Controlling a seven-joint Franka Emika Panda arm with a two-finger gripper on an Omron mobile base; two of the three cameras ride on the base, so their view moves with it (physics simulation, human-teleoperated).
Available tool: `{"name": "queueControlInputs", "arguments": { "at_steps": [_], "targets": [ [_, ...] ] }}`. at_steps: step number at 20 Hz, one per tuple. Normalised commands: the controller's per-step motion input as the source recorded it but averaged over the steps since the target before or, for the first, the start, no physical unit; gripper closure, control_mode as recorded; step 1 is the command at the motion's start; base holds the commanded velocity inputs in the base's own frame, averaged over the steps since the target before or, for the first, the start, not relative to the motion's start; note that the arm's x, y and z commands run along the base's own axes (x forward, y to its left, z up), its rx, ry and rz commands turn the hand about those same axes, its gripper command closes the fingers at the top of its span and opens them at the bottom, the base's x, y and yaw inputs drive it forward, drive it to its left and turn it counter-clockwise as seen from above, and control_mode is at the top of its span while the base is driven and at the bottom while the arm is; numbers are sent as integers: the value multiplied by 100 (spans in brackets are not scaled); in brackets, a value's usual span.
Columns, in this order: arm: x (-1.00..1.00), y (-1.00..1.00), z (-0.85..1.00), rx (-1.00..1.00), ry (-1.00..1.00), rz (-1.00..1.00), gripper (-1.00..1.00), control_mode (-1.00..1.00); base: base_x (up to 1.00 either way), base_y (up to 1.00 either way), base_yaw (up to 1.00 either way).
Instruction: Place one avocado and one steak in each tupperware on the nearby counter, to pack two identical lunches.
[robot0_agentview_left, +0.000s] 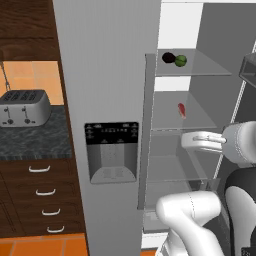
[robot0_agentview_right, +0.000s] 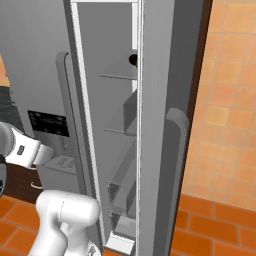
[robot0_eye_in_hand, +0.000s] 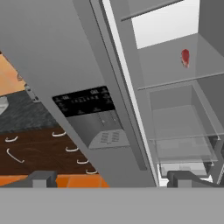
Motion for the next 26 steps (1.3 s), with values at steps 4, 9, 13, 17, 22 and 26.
{"name": "queueControlInputs", "arguments": {
  "at_steps": [4, 9, 13, 17, 22, 26],
  "targets": [
    [0, 0, 0, 0, 0, 0, -100, 100, 0, 0, 0],
    [1, -3, 0, 0, 0, 0, -100, -100, 0, 0, 0],
    [43, -41, 0, -1, 0, -1, -100, -100, 0, 0, 0],
    [48, -39, -3, -18, -1, -9, -100, -100, 0, 0, 0],
    [22, -28, -25, -15, -5, -13, -100, -100, 0, 0, 0],
    [24, -46, -11, -2, -6, -2, -100, -100, 0, 0, 0]
  ]
}}
